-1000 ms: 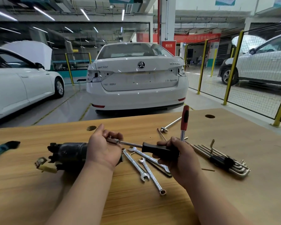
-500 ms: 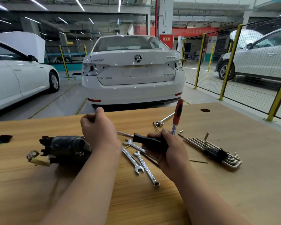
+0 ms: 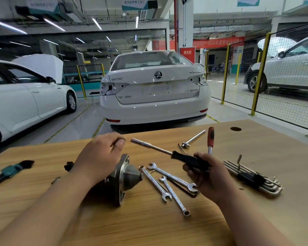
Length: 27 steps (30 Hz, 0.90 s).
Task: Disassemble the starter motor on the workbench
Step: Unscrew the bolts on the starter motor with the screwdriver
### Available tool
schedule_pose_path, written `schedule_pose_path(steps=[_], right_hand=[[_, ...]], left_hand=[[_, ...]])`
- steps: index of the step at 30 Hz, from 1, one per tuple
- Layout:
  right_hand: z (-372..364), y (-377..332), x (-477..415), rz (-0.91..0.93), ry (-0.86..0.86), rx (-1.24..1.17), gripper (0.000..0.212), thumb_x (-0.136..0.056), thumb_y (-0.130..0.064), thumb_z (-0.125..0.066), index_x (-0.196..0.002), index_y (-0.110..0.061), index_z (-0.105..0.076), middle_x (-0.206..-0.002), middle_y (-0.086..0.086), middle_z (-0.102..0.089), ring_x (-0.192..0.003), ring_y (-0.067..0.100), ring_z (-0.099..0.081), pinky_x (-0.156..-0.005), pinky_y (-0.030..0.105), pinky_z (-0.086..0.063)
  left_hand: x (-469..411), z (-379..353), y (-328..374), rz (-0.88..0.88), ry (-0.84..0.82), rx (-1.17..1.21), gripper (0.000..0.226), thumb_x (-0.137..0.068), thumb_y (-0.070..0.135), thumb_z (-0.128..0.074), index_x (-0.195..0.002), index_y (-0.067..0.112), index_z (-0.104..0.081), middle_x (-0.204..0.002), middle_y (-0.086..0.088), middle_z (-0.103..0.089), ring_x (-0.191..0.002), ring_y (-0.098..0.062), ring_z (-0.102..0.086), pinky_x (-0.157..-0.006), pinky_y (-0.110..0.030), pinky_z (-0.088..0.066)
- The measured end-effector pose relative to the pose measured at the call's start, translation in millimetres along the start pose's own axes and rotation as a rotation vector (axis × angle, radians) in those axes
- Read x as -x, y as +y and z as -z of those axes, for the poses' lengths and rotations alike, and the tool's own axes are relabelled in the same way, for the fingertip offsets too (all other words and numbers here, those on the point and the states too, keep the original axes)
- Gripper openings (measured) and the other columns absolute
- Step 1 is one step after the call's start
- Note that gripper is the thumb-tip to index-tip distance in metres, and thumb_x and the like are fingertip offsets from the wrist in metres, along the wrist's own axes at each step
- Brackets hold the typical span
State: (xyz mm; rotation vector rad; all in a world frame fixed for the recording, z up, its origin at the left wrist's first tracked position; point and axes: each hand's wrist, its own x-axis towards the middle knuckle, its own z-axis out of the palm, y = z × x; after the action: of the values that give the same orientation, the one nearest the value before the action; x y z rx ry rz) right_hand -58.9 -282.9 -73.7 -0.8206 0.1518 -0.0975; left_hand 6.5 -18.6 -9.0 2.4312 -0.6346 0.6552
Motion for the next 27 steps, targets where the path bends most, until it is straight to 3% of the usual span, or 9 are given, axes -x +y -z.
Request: schedule_pose_path(steps=[3, 6, 12, 16, 27], right_hand=[[-3.8, 5.1, -0.9, -0.031, -0.045, 0.034, 0.022, -0.076, -0.016, -0.063, -0.091, -0.003, -0.054, -0.075, 0.02, -0.07, -0.063, 0.029, -0.07, -0.05, 0.026, -0.056], [-6.8, 10.4, -3.2, -0.075, -0.111, 0.059, 0.031, -0.072, -0.014, -0.065, -0.099, -0.002, -0.053, -0.081, 0.023, -0.072, -0.068, 0.032, -0.072, -0.053, 0.029, -0.058], [-23.6, 15.0, -10.1, -0.095, -0.103, 0.136, 0.029, -0.071, -0.012, -0.061, -0.097, -0.005, -0.05, -0.076, 0.02, -0.072, -0.061, 0.03, -0.071, -0.049, 0.029, -0.057], [-22.7, 10.5, -18.5, -0.063, -0.081, 0.215, 0.008, -0.093, -0.01, -0.051, -0.096, -0.003, -0.05, -0.075, 0.018, -0.071, -0.059, 0.026, -0.069, -0.047, 0.026, -0.055], [-28.6, 8.9, -36.6, -0.169, -0.003, 0.242, 0.013, -0.097, -0.014, -0.049, -0.094, -0.003, -0.054, -0.066, 0.02, -0.066, -0.05, 0.022, -0.063, -0.04, 0.023, -0.052]], left_hand=[[0.7, 7.8, -41.1, 0.198, -0.114, -0.166, 0.028, -0.099, 0.037, -0.035, -0.09, 0.032, -0.061, -0.089, 0.009, -0.063, -0.089, -0.017, -0.056, -0.069, -0.034, -0.04], [3.8, -4.5, -55.2, 0.325, -0.153, -0.265, 0.043, -0.098, 0.047, -0.022, -0.084, 0.037, -0.061, -0.088, 0.013, -0.061, -0.087, -0.014, -0.053, -0.067, -0.032, -0.036], [4.0, -12.0, -54.4, 0.296, -0.083, -0.333, 0.05, -0.097, 0.047, -0.015, -0.086, 0.034, -0.062, -0.086, 0.008, -0.06, -0.082, -0.017, -0.052, -0.065, -0.032, -0.033], [6.4, -15.9, -55.7, 0.244, -0.029, -0.346, 0.052, -0.097, 0.048, -0.012, -0.087, 0.031, -0.06, -0.08, 0.01, -0.058, -0.075, -0.015, -0.051, -0.058, -0.031, -0.027], [6.2, -16.1, -55.9, 0.227, -0.054, -0.35, 0.053, -0.096, 0.049, -0.009, -0.091, 0.032, -0.06, -0.082, 0.009, -0.058, -0.077, -0.016, -0.05, -0.061, -0.032, -0.028]])
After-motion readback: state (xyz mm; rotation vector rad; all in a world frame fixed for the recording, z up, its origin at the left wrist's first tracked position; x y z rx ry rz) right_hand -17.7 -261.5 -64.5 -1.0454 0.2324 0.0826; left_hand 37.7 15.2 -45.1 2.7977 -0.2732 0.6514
